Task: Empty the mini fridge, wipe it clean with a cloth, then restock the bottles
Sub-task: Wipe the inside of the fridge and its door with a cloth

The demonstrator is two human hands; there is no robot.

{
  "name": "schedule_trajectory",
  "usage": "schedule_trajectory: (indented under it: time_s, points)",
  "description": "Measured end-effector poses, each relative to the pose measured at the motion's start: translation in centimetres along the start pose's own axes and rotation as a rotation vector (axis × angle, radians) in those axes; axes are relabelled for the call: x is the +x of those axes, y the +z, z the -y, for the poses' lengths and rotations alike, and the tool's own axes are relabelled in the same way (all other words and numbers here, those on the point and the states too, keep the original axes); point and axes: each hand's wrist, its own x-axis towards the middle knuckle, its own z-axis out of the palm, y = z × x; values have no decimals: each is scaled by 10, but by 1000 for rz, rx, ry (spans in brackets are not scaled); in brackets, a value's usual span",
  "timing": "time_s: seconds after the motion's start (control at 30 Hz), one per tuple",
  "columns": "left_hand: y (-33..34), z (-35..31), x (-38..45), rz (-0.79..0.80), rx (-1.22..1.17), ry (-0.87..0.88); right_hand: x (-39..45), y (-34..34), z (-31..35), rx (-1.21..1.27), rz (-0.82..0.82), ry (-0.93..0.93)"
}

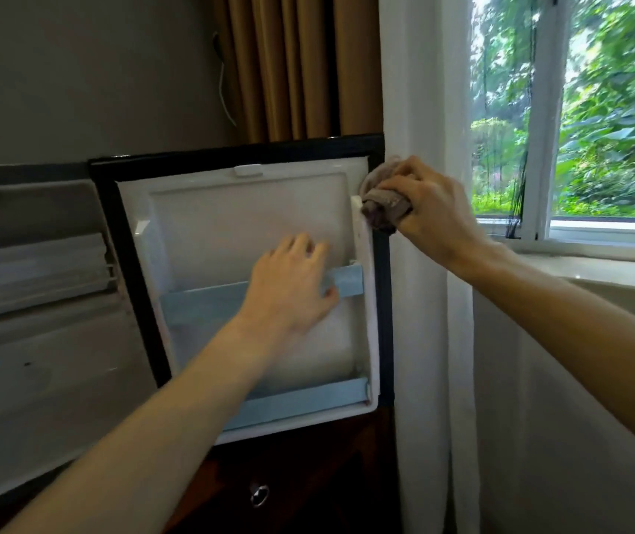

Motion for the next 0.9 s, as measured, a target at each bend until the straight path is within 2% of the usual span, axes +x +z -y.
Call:
schedule_trajectory:
  time_s: [0.17, 0.43, 0.63, 0.7, 0.8, 0.9]
  points:
    - [23, -26, 3, 68, 87, -4, -16, 21, -3, 25, -41, 71]
    - [42, -23, -4, -105, 182, 9, -54, 58, -7, 126, -67, 119]
    - [50, -24, 1, -165, 167, -15, -168, 97, -1, 155, 154, 152]
    - [50, -24, 1, -182, 179, -12, -190, 101, 4, 184, 147, 162]
    - [50, -24, 0, -183, 180, -7, -178, 99, 7, 208, 109, 168]
    - [49, -25, 0, -181, 183, -14, -130, 90, 1, 239, 25, 143]
